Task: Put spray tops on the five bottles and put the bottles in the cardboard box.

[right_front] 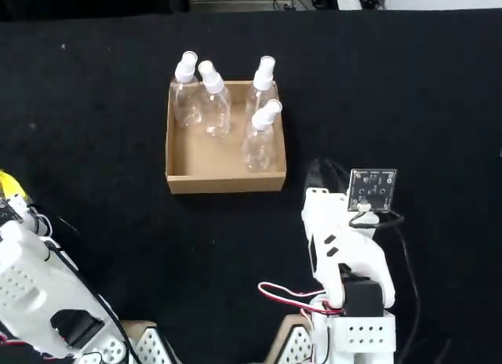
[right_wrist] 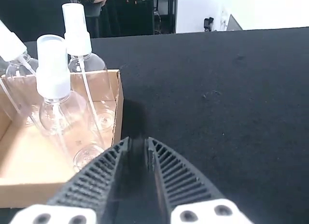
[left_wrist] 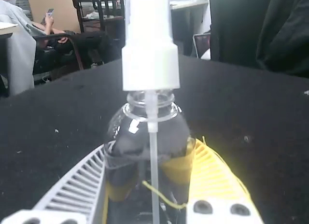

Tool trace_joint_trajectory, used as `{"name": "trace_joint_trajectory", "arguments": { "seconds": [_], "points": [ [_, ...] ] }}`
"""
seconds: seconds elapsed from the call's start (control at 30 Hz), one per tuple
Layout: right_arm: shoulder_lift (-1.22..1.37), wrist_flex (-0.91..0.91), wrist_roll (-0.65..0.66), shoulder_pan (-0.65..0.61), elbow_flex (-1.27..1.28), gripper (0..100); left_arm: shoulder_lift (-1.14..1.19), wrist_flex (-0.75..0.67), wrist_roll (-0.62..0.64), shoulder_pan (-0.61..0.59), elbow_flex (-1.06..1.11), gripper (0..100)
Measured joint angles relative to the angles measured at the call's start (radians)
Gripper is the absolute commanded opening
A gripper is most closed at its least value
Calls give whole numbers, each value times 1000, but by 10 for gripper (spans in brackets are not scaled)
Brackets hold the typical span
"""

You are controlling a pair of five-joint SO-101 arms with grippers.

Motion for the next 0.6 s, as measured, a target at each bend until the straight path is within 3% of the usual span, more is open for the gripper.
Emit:
{"name": "trace_joint_trajectory", "arguments": {
  "seconds": [0.27, 0.6],
  "points": [
    [0, 0, 0, 0, 0, 36, 52, -25, 6, -2, -21, 270],
    [0, 0, 0, 0, 0, 36, 55, -31, 78, -26, -21, 280]
  ]
}}
